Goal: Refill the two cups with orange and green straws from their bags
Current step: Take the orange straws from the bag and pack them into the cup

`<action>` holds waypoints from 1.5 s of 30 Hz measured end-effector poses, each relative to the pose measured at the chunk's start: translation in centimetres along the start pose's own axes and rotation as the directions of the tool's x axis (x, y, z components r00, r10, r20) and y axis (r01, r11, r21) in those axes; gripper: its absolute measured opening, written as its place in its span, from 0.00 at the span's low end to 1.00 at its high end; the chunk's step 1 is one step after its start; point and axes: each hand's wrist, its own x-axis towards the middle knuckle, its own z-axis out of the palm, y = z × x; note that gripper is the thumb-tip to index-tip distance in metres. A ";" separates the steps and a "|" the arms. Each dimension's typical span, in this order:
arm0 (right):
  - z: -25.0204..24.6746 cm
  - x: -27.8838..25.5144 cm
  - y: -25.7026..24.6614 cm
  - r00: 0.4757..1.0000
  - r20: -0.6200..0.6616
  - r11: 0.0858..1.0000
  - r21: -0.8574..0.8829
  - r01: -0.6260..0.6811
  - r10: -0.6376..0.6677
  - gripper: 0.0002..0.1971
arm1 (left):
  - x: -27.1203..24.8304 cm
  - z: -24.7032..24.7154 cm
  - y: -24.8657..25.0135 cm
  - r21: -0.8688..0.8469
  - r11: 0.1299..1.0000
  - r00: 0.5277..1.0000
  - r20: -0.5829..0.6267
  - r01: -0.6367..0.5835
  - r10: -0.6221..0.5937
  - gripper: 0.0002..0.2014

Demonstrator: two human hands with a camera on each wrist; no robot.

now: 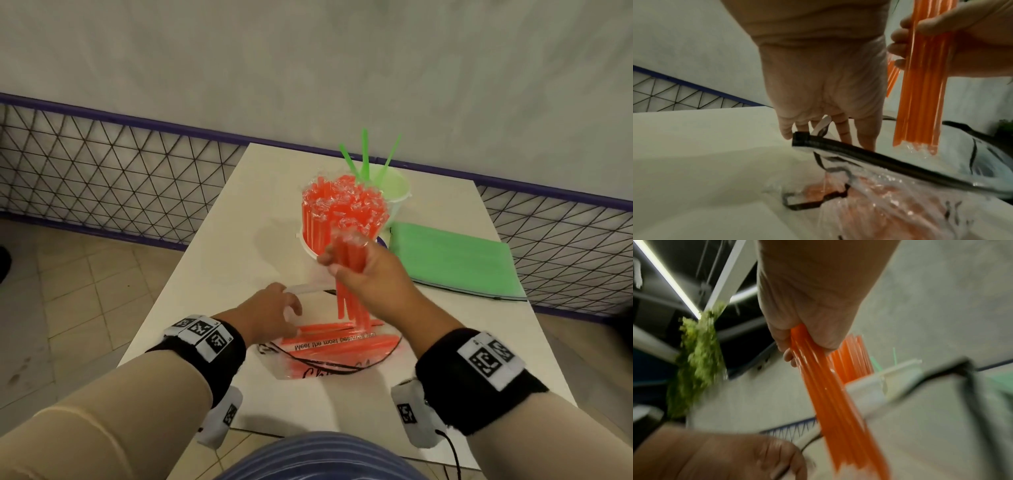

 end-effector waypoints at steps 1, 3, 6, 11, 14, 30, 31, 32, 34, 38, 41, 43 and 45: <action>-0.7 0.0 -0.9 0.998 -0.058 0.999 0.051 0.003 0.000 0.17 | -0.2 -0.4 0.2 -0.048 0.998 0.998 -0.059 -0.041 0.038 0.11; -2.1 0.1 -2.8 0.989 -0.146 0.980 0.197 0.039 -0.010 0.13 | -0.4 -1.0 0.9 -0.171 0.976 0.965 -0.245 -0.136 0.092 0.05; -3.5 0.8 -5.0 0.968 -0.241 0.910 0.384 0.155 -0.063 0.12 | 0.1 -2.0 2.7 -0.301 0.910 0.844 -0.530 -0.284 0.088 0.09; -4.1 3.0 -6.5 0.930 -0.347 0.884 0.387 0.261 -0.122 0.12 | 2.0 -2.9 5.0 -0.184 0.967 0.815 -0.578 -0.177 0.039 0.21; -3.1 4.4 -5.8 0.918 -0.386 0.929 0.301 0.215 -0.087 0.12 | 2.5 -2.7 5.1 -0.137 0.982 0.861 -0.507 -0.131 0.044 0.20; 1.3 6.5 -3.4 0.879 -0.359 0.933 -0.289 0.215 -0.314 0.45 | 2.5 -3.5 6.2 -0.193 0.981 0.868 -0.492 -0.025 -0.075 0.16; 0.8 6.6 -4.3 0.807 -0.364 0.862 -0.394 0.320 -0.465 0.48 | 2.5 -3.5 6.2 -0.218 0.976 0.864 -0.497 -0.027 -0.087 0.16; 0.3 6.8 -5.3 0.746 -0.317 0.766 -0.517 0.382 -0.586 0.47 | 2.5 -3.4 6.2 -0.237 0.971 0.859 -0.503 -0.030 -0.097 0.16; -0.6 7.8 -6.9 0.767 -0.106 0.566 -0.739 0.365 -0.632 0.40 | 2.6 -3.4 6.3 -0.253 0.967 0.858 -0.503 -0.027 -0.107 0.16; -0.4 9.5 -5.9 0.917 0.211 0.292 -0.903 0.315 -0.338 0.27 | 2.9 -3.5 6.6 -0.247 0.969 0.864 -0.487 0.002 -0.126 0.14; 0.2 9.3 -4.0 0.960 0.178 0.374 -0.893 0.250 -0.218 0.27 | 3.0 -3.4 6.4 -0.272 0.962 0.856 -0.501 -0.021 -0.123 0.14; 0.6 8.9 -2.7 0.968 0.196 0.391 -0.888 0.242 -0.156 0.30 | 2.8 -3.3 6.6 -0.263 0.964 0.838 -0.533 -0.037 -0.114 0.18; 1.0 8.5 -1.7 0.969 0.214 0.399 -0.883 0.246 -0.123 0.34 | 2.9 -3.3 6.7 -0.266 0.963 0.817 -0.563 -0.034 -0.127 0.19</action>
